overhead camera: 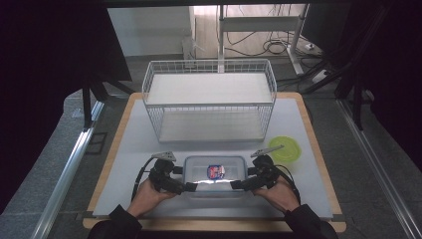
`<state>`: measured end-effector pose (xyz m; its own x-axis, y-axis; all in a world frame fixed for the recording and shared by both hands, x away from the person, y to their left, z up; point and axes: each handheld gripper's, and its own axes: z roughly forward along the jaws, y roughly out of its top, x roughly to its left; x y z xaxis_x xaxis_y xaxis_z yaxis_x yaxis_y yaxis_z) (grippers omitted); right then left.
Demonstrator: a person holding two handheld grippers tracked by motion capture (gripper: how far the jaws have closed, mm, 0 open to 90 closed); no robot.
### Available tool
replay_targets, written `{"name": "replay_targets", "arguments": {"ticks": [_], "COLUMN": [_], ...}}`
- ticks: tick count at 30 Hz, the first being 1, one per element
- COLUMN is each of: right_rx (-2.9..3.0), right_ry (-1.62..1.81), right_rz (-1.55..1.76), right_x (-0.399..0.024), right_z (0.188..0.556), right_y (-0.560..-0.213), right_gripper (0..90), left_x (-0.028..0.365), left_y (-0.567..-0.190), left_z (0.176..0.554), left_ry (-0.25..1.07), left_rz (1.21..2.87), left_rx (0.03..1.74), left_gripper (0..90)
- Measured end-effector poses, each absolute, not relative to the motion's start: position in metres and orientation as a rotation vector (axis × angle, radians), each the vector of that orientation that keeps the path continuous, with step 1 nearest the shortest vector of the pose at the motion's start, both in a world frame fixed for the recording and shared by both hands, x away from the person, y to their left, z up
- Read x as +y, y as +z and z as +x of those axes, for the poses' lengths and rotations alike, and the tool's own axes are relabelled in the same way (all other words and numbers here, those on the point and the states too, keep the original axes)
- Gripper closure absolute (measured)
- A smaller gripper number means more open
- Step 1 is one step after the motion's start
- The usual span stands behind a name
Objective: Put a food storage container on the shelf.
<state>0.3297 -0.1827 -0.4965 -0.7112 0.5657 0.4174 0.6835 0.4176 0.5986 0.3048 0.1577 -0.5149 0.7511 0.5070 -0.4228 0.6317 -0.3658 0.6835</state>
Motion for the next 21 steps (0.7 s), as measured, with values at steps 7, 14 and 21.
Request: {"name": "replay_targets", "arguments": {"ticks": [7,14,21], "right_rx": [-2.565,-2.454,-2.406], "right_ry": [-1.175,-1.252,-1.273], "right_rz": [-1.109,-1.13,-1.146], "right_x": [-0.186,-0.204,-0.211], "right_z": [0.318,0.312,0.309], "right_y": [-0.488,-0.485,-0.483], "right_gripper": [14.6,35.5,44.8], "left_x": [0.163,0.168,0.179], "left_y": [-0.511,-0.511,-0.512], "left_z": [0.29,0.276,0.276], "left_ry": [-0.156,-0.152,-0.221], "left_rz": [2.016,1.98,1.879], "left_rx": [0.881,0.9,0.943], "left_gripper": [17.5,28.4,43.9]}}
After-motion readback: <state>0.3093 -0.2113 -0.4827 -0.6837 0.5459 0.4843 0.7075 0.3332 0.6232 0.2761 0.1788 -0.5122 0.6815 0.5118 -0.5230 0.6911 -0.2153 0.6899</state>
